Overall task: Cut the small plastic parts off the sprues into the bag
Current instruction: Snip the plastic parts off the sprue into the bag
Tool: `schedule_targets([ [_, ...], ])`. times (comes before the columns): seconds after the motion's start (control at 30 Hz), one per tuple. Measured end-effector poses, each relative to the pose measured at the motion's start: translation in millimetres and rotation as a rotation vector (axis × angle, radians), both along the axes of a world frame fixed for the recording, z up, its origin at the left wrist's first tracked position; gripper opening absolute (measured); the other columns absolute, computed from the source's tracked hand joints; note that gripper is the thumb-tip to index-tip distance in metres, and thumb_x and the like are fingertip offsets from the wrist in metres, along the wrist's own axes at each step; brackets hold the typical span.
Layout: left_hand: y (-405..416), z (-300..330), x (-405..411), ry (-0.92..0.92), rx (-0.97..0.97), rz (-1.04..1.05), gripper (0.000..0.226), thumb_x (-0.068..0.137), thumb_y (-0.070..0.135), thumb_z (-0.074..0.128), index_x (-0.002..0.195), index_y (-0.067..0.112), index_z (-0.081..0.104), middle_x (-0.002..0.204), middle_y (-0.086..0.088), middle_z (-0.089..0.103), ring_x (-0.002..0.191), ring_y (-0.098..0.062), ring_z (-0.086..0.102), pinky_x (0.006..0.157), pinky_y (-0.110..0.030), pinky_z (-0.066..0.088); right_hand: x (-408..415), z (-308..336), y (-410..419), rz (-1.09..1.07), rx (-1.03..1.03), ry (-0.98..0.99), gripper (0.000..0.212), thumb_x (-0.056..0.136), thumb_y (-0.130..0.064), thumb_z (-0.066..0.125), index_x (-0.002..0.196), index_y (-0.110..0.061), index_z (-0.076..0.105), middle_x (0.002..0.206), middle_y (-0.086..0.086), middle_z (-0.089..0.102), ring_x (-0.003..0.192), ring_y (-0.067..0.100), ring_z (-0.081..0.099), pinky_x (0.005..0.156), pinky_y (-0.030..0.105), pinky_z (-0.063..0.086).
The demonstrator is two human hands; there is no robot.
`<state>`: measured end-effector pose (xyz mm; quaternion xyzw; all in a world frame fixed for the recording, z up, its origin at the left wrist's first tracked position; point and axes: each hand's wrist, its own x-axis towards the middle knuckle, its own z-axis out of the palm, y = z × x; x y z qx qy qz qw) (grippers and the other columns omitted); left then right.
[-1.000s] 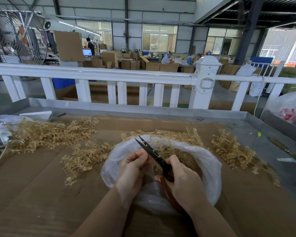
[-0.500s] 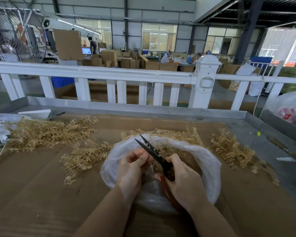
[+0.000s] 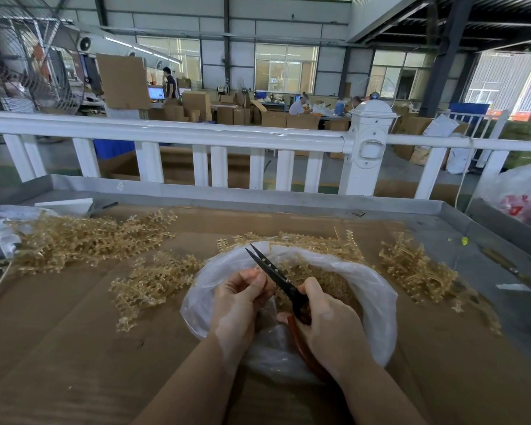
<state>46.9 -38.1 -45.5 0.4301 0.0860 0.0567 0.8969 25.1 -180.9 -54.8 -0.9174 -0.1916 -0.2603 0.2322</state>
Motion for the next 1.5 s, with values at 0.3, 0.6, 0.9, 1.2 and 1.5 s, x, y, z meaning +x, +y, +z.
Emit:
schedule_targets([
  [0.3,-1.5,0.7,-5.9,-0.008,0.256,-0.003,0.017,0.088,-0.005,0.057,0.075,0.006,0.059,0.067,-0.007,0.063,0.060,-0.011,0.062,0.061,-0.022,0.053,-4.3,0.3,-1.6,-0.032,0.031,-0.025,0.043,0.077,-0.057,0.067,0.098,-0.021,0.056,0.080,-0.010,0.066,0.072,0.006,0.062,0.060,0.017,0.049],
  [0.6,-1.4,2.8,-9.3,0.005,0.316,0.003,0.012,0.089,-0.003,0.058,0.079,0.004,0.060,0.070,-0.007,0.063,0.066,-0.015,0.060,0.069,-0.028,0.050,0.1,-0.5,-1.2,0.004,0.027,0.043,0.044,0.082,-0.059,0.058,0.104,-0.022,0.050,0.088,-0.007,0.068,0.081,0.007,0.065,0.068,0.017,0.050],
  [0.9,3.6,5.6,3.2,0.142,0.095,-0.028,0.011,0.090,-0.001,0.058,0.082,0.006,0.057,0.064,-0.007,0.067,0.059,-0.017,0.067,0.050,-0.026,0.054,-1.0,16.9,-4.8,-0.026,0.229,0.189,0.040,0.075,-0.056,0.068,0.100,-0.038,0.043,0.087,-0.021,0.058,0.086,0.000,0.058,0.071,0.013,0.044],
  [1.2,-6.1,36.7,15.7,0.186,0.112,-0.144,0.022,0.097,0.004,0.049,0.115,-0.008,0.056,0.105,-0.023,0.065,0.083,-0.026,0.063,0.063,-0.027,0.057,10.5,61.9,11.5,0.034,0.299,0.238,0.033,0.080,-0.041,0.072,0.099,-0.035,0.046,0.082,-0.019,0.058,0.078,0.001,0.058,0.066,0.018,0.045],
  [1.5,-12.9,51.0,14.4,0.106,0.011,-0.162,0.012,0.096,0.011,0.053,0.093,0.000,0.059,0.089,-0.014,0.065,0.081,-0.021,0.065,0.066,-0.026,0.057,23.0,76.6,4.6,-0.006,0.551,0.264,0.015,0.087,-0.016,0.065,0.097,-0.020,0.055,0.075,-0.001,0.065,0.067,0.021,0.064,0.061,0.032,0.052],
])
